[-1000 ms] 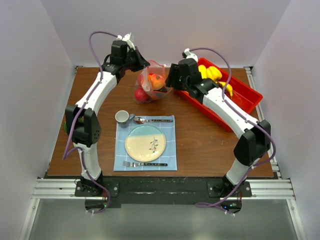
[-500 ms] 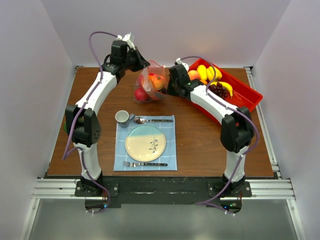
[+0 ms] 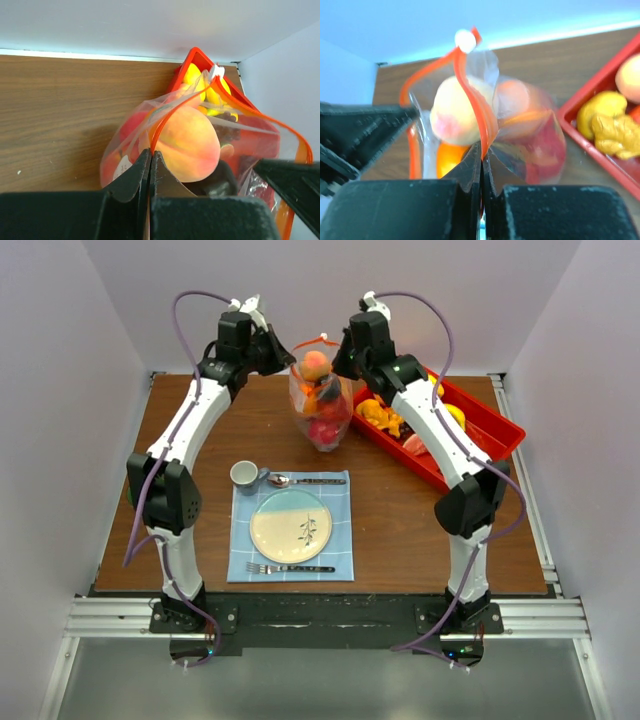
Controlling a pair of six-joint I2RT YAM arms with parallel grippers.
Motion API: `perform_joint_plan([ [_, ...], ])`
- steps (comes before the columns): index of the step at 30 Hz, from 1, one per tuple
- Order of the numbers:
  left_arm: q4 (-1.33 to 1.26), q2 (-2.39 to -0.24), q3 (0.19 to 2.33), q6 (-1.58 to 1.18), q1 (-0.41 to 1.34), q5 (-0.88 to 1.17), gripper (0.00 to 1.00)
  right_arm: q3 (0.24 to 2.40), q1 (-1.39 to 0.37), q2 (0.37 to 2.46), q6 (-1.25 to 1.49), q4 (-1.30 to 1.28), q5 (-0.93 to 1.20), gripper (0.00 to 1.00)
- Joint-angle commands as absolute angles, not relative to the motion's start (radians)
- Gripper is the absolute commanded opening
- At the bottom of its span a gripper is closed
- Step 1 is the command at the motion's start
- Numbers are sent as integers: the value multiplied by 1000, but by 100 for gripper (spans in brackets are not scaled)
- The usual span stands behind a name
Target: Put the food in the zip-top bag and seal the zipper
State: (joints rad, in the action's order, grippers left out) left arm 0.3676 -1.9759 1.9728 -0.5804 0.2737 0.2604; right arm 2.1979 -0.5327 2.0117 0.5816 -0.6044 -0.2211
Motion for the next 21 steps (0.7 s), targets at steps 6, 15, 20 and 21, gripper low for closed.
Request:
perform_joint_plan([
  [6,337,-1905,1989,-554,265,232,0,2289,-543,2078,526,-676,-138,0],
  [15,357,-1881,1988,-601,284,212,0,2338,-587,2075,467,-739,-177,0],
  [20,382,-1806,1918,-535,451,112,0,2281,-554,2031,489,-752,-158,0],
  [21,356,-1761,1889,-561,454,124,0,2272,-540,2004,500,-755,-135,0],
])
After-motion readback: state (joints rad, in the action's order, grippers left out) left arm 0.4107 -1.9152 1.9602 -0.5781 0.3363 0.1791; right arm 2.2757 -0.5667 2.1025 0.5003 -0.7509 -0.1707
